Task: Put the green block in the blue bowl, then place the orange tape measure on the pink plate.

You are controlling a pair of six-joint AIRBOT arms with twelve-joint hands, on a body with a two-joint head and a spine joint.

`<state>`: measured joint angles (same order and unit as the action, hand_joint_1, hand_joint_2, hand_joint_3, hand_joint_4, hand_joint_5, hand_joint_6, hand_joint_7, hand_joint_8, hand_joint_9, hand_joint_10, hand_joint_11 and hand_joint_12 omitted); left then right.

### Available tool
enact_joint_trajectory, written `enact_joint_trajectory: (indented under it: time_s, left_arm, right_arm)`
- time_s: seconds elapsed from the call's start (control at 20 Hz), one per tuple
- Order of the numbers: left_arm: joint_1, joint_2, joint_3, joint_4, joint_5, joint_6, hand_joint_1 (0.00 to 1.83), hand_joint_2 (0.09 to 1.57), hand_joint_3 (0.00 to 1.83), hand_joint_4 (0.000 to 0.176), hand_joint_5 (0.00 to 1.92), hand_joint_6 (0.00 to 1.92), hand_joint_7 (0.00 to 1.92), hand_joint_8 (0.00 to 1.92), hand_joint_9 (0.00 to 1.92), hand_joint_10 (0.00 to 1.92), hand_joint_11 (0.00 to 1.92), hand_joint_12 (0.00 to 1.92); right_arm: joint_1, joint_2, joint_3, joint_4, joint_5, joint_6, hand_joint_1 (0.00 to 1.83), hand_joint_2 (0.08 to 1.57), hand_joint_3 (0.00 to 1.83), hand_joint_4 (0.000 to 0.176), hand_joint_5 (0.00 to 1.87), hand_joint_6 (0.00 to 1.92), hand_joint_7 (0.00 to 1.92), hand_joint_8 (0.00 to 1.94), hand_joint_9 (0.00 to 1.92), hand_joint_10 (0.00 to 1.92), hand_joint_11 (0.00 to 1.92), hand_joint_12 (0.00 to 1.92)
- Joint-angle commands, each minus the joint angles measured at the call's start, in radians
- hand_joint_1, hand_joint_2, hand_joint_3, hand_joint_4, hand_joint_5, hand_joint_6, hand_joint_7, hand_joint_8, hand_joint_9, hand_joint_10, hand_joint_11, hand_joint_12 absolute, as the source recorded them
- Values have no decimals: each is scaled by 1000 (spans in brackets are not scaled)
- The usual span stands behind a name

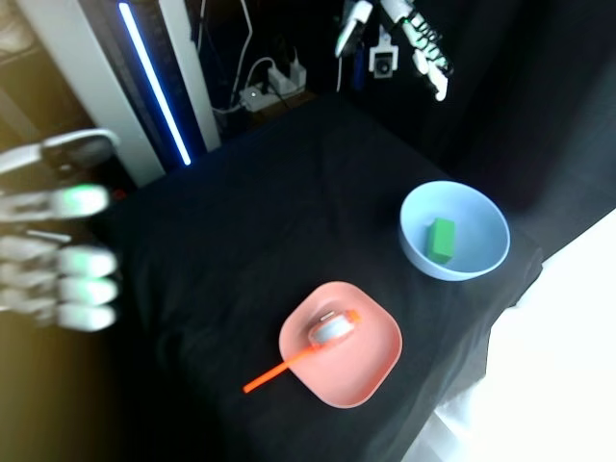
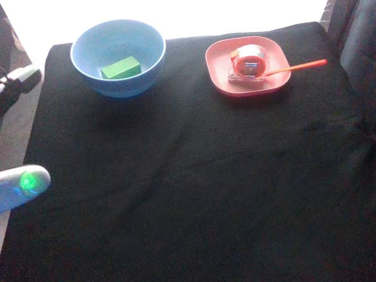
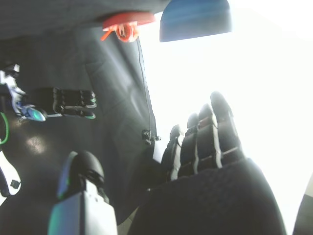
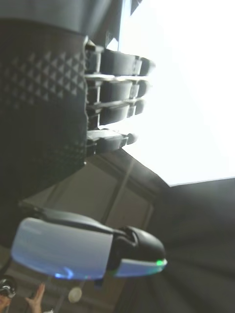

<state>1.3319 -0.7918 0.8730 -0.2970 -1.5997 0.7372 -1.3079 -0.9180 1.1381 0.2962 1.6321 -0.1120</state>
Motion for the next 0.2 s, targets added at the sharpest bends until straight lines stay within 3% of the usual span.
enact_joint_trajectory:
  time_s: [0.0,0.1,0.15]
  left_arm:
    - [-14,-2,6,-18,-133,-3,230,1046,4,75,0,0,22,7,78,18,32,349]
    - [-44,-11,22,-6,-133,-6,151,1131,16,70,0,0,0,0,52,13,9,199]
    - [-79,-18,31,12,-133,0,96,1160,15,85,0,0,0,0,10,3,1,91]
  right_arm:
    - [9,-5,10,16,130,6,575,825,18,176,0,0,0,0,0,0,0,0]
    - [9,-7,22,31,130,6,600,841,18,176,0,0,0,0,0,0,0,0]
    - [10,-7,28,31,130,6,586,929,15,164,0,0,0,0,0,0,0,0]
